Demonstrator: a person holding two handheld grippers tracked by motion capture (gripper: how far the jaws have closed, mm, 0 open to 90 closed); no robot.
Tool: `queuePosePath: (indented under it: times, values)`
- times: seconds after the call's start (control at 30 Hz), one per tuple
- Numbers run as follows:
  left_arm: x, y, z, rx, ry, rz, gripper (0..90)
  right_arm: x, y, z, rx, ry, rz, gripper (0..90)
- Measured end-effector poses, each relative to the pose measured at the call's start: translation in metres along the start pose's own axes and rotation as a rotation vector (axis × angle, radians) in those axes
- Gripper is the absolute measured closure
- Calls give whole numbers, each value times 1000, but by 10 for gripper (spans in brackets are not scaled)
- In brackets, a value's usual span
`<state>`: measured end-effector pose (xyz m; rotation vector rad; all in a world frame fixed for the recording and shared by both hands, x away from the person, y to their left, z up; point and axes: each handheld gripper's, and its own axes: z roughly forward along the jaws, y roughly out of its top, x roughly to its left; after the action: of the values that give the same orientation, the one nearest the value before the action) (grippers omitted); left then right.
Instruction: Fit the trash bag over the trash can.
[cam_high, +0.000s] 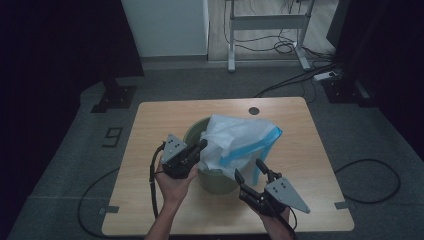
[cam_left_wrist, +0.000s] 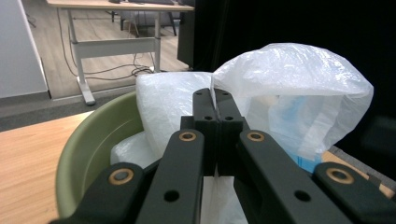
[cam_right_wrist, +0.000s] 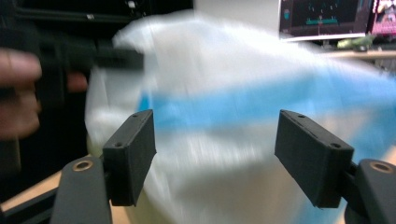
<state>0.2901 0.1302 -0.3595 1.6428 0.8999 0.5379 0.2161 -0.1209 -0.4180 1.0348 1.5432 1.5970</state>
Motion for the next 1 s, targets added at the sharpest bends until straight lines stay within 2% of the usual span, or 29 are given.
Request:
queuePosePath:
  times: [0.03, 0.1, 0.13, 0.17, 0.2, 0.37, 0.4, 0.43, 0.47, 0.53, 0.57, 0.6, 0.63, 0.7, 0.83, 0.93, 0.97, 1.0]
  values:
    - [0, 0, 0, 0, 0, 0, 899, 0, 0, 0, 0, 0, 0, 279]
    - [2, 0, -2, -3, 1, -7, 899, -1, -14, -3, 31, -18, -8, 272]
    - [3, -1, -3, -6, 3, -13, 898, -2, -25, -2, 62, -35, 1, 263]
    - [3, -1, -3, -6, 3, -13, 899, -2, -25, -2, 62, -35, 1, 263]
    - [4, -1, -4, -8, 2, -17, 898, 1, -34, 0, 86, -43, -12, 252]
    - [6, -1, -9, -13, 3, -24, 898, 7, -49, 11, 132, -62, -55, 248]
    - [6, -1, -10, -16, 2, -26, 898, 8, -55, 17, 173, -93, -64, 280]
    - [7, -1, -11, -18, -3, -30, 898, 8, -55, 17, 173, -93, -64, 280]
    - [7, -2, -14, -22, -14, -32, 898, 5, -59, 22, 187, -128, -59, 345]
    - [7, -3, -18, -28, -24, -32, 898, 0, -60, 25, 192, -145, -45, 497]
    - [7, -3, -18, -28, -24, -32, 898, 0, -60, 25, 192, -145, -45, 497]
    - [8, -4, -23, -31, -28, -26, 898, -6, -58, 27, 196, -155, -33, 650]
    - [8, -4, -23, -31, -28, -26, 898, -6, -58, 27, 196, -155, -33, 650]
    - [10, -6, -28, -38, -39, -29, 898, -15, -53, 24, 188, -203, -18, 772]
    - [15, -10, -37, -45, -41, -36, 897, -23, -46, 20, 177, -226, -19, 816]
    - [19, -16, -44, -48, -41, -42, 896, -38, -31, 18, 156, -251, 1, 851]
    - [20, -18, -47, -49, -40, -41, 896, -38, -31, 18, 156, -251, 1, 851]
    - [22, -23, -54, -53, -43, -45, 895, -46, -20, 19, 139, -264, 4, 858]
